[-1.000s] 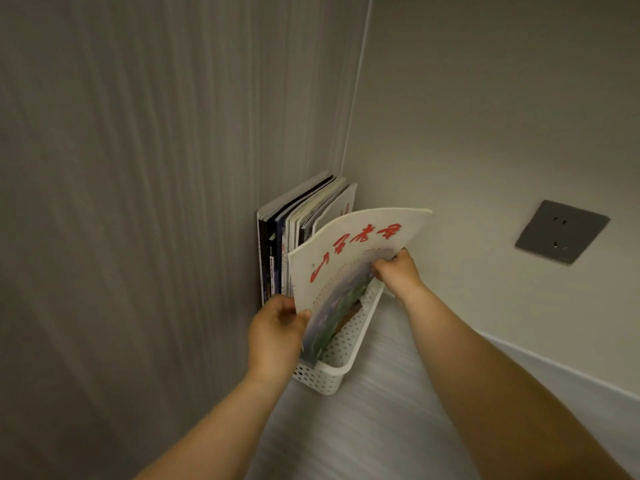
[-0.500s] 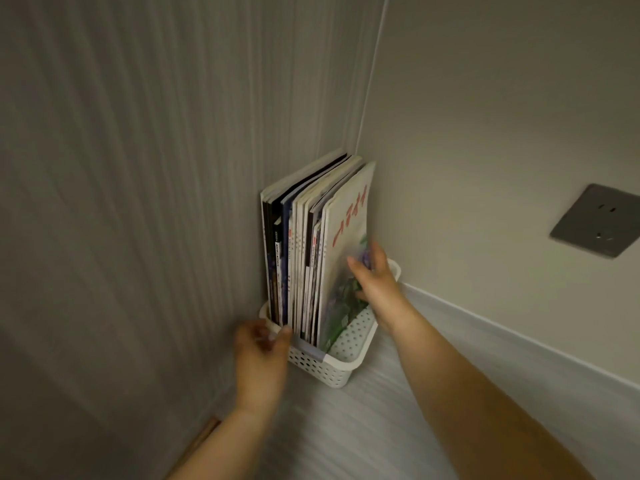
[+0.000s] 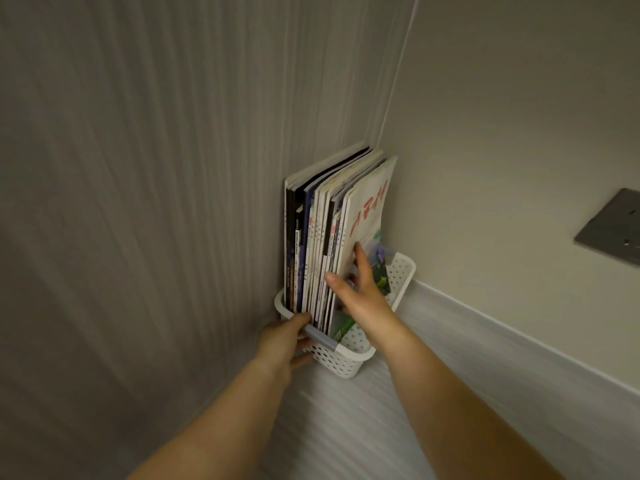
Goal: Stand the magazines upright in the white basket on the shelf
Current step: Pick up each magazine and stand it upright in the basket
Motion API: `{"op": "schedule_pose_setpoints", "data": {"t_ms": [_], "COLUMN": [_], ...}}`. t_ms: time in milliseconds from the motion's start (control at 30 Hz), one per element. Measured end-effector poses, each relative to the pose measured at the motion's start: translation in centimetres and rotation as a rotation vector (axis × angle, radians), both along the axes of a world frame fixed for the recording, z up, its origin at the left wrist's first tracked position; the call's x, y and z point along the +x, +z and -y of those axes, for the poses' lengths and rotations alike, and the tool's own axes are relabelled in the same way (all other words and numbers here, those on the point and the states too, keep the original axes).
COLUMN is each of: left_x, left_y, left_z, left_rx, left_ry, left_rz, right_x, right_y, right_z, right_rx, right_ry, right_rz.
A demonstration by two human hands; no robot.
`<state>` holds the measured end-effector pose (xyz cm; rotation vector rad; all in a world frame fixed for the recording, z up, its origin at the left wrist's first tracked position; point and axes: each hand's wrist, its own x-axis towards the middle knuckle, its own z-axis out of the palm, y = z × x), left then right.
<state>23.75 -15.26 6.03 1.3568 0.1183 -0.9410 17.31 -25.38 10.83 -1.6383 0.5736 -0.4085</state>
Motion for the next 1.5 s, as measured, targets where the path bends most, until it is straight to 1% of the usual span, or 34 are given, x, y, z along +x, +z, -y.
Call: {"op": "schedule_pose_setpoints", "data": {"t_ms": [200,400,567,833,1000,1200,1367,1500], "left_x": [-0.1,-0.3,-1.1,-2.8,-3.6,-5.0,-6.4,-7.5], "left_y": [0.1,0.0,-0.2,-0.1,-0.2,-0.1,0.0,0.1], "left_z": [-0.4,-1.6,-4.8,-11.1,-15.1,-18.5,-20.9,-23.1], "left_rx": [-0.009,0.004,-0.013,-0.071,-0.071,-0.070,-0.011,-0.007], "left_ry": [0.050,0.042,0.027,0.056,0.067,0.146,0.189,0.225], "left_rz": [-0.006,-0.037,-0.068,-0.112,-0.099,-0.088,-0.043,-0.012], "right_x": [-0.3,-0.6,-1.7,-2.6,-3.3,-4.3,-5.3,-6.1], "right_y": [0.1,0.5,-0.4,-1.4,-2.0,-2.1,-2.2,-2.4], "right_z": [-0.3,-1.3,-3.6,-7.9,-11.3,-14.2,-16.4,-18.3], "right_rx": [-0.005,-0.025,-0.085,-0.167,-0.217,-0.260,-0.278,-0.313], "right_ry": [0.018,0.046,0.065,0.113,0.136,0.190,0.219,0.237], "right_rz": [-0.006,-0.008,-0.037,-0.142,-0.151,-0.160,-0.152,-0.155]}}
